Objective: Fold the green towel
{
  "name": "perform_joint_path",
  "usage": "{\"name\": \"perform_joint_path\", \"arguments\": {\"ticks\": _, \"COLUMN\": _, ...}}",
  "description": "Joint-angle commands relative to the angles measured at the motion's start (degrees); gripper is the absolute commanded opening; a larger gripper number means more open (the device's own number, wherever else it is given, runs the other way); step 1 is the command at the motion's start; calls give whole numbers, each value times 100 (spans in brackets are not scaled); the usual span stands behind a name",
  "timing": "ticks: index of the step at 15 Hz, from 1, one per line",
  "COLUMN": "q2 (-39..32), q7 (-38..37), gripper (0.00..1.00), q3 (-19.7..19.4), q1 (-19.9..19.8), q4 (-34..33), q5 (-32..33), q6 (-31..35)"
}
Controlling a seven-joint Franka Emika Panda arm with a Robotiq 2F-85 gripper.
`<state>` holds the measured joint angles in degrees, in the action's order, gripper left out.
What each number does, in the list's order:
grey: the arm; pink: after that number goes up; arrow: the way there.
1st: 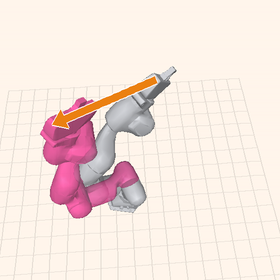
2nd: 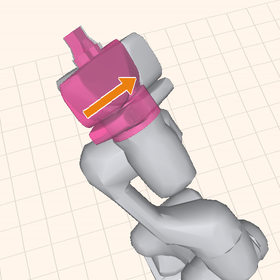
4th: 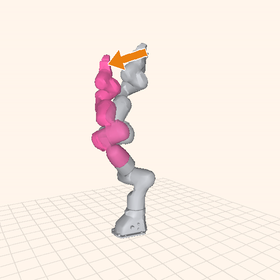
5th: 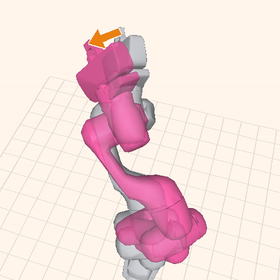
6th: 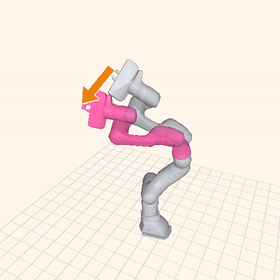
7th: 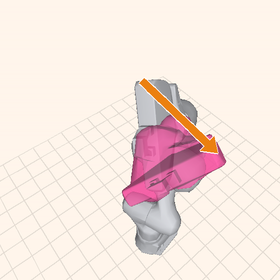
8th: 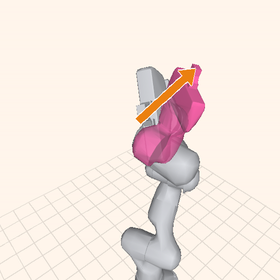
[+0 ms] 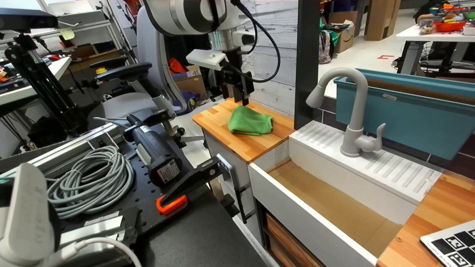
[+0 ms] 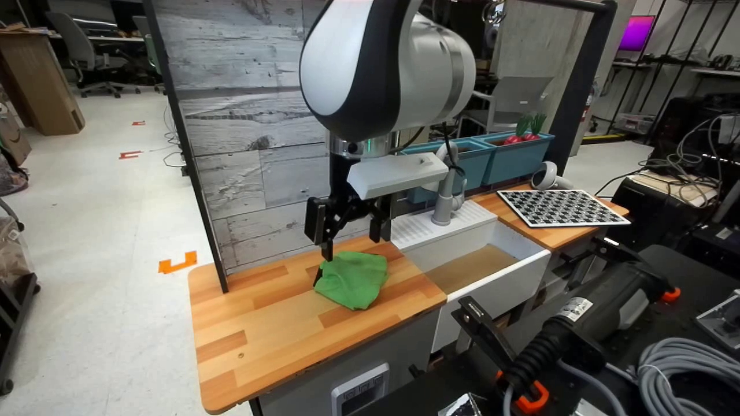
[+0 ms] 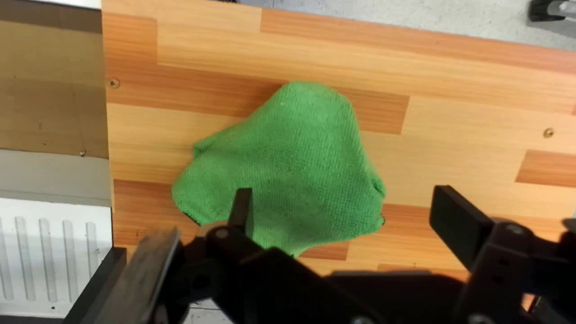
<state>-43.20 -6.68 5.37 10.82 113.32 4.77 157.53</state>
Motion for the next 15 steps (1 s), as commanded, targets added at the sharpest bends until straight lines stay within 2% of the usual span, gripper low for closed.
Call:
{"name": "perform_joint_path", "arguments": {"ticks": 1, "q2": 76, "q7": 64, "gripper": 100, "q3": -47, "q1": 58, "q4": 86, "q5": -89, "q6": -9}}
{"name": "perform_joint_path", "arguments": {"ticks": 15, "q2": 128, "q7": 64, "gripper": 100, "q3": -48, "q1": 51, "q4": 173, "q5": -89, "q6": -3}}
